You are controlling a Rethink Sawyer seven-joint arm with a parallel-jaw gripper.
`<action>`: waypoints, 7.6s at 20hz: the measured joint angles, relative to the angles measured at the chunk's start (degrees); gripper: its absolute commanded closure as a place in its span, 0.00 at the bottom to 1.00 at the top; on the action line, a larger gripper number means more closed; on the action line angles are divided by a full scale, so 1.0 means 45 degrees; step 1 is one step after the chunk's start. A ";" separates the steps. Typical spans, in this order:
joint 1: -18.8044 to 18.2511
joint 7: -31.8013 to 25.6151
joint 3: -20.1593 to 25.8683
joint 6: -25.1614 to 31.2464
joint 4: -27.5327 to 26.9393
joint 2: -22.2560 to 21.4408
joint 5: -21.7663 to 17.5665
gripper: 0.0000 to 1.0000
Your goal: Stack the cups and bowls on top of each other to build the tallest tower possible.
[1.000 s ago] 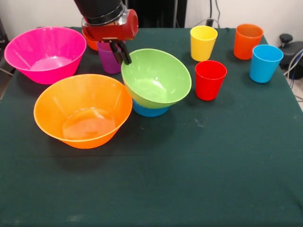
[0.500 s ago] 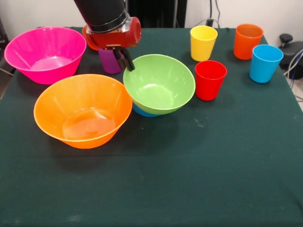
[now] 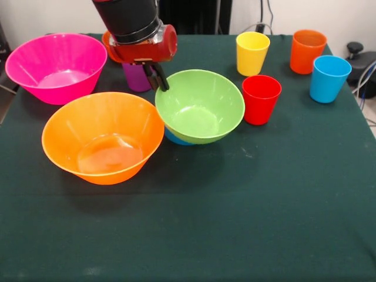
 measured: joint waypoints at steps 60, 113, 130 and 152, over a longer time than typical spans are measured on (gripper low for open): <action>-0.1027 0.0000 -0.0029 -0.3223 0.2819 -0.0088 -0.0805 1.00; -0.0897 -0.0003 -0.0299 -0.3223 0.2835 -0.0200 -0.0805 0.00; -0.0894 -0.0003 -0.0297 -0.3223 0.2883 -0.0202 -0.0805 0.00; -0.0559 -0.0003 -0.0297 -0.3223 0.2951 -0.0718 -0.0808 0.00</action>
